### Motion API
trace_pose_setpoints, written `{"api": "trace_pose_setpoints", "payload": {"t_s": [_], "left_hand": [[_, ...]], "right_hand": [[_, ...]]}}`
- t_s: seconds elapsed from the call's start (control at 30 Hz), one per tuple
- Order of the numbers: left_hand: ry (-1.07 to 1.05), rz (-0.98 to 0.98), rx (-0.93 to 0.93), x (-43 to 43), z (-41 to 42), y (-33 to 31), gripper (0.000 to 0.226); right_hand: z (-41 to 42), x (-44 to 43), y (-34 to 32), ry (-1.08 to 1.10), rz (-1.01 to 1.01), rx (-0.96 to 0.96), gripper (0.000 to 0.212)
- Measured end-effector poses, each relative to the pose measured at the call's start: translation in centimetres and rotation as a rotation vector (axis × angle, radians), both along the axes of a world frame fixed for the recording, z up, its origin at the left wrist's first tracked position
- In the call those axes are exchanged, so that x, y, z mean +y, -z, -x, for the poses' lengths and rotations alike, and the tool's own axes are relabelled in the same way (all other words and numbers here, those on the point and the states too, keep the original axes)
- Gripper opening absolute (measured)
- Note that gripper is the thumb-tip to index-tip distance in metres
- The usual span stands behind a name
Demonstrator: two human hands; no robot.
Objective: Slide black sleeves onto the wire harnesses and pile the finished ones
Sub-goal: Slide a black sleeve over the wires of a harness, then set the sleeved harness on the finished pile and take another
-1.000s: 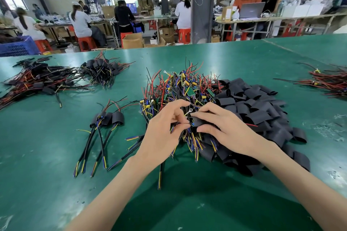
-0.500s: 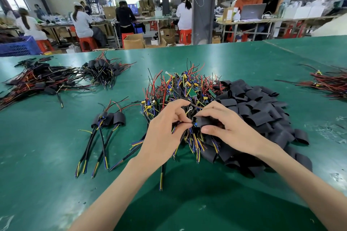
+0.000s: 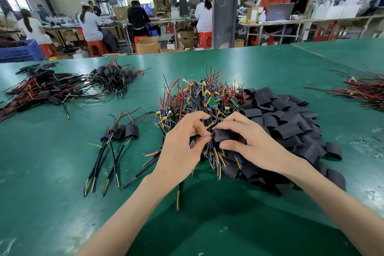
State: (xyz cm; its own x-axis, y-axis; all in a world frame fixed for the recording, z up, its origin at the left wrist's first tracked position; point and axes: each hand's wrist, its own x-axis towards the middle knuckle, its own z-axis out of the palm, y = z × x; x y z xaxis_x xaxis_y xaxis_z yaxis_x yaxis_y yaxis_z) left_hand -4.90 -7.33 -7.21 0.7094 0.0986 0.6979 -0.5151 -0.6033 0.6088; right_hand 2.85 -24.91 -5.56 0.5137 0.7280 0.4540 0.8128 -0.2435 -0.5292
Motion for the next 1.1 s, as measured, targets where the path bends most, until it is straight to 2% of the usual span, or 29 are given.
{"api": "trace_pose_setpoints", "payload": {"t_s": [0.1,0.2,0.27,0.37,0.47,0.57,0.67,0.83,0.93,1.1], "left_hand": [[-0.006,-0.046,-0.018,0.3,-0.1,0.1,0.051],[-0.078,-0.115,-0.124,0.9,-0.1,-0.2,0.050],[-0.177,-0.122,-0.228,1.7,-0.1,-0.8,0.047],[-0.345,-0.123,-0.413,3.9,0.2,-2.0,0.039],[-0.502,-0.061,-0.456,6.9,0.5,-3.2,0.034],[-0.715,-0.101,-0.354,10.0,0.6,-3.3,0.032],[-0.865,-0.113,-0.103,12.5,0.5,-2.2,0.037],[-0.975,-0.185,0.389,13.9,0.1,0.0,0.038],[-0.959,-0.225,0.586,14.1,-0.1,0.7,0.032],[-0.958,-0.219,0.608,13.7,-0.5,1.1,0.025]], "right_hand": [[0.1,0.0,0.1,0.006,-0.001,-0.023,0.038],[0.2,-0.2,-0.2,0.068,-0.024,-0.121,0.046],[-0.3,-0.6,-0.6,0.187,-0.091,-0.258,0.046],[-1.8,-1.7,-1.1,0.448,-0.236,-0.379,0.030],[-3.6,-3.1,-1.1,0.697,-0.180,-0.304,0.022],[-4.5,-4.3,-1.2,0.836,0.002,-0.184,0.014],[-4.4,-5.0,-1.6,0.925,0.141,-0.107,0.013],[-4.5,-5.9,-1.7,1.026,0.512,0.077,0.052],[-4.3,-5.7,-1.5,0.987,0.542,0.132,0.055],[-3.8,-5.2,-1.6,0.926,0.429,0.123,0.046]]}}
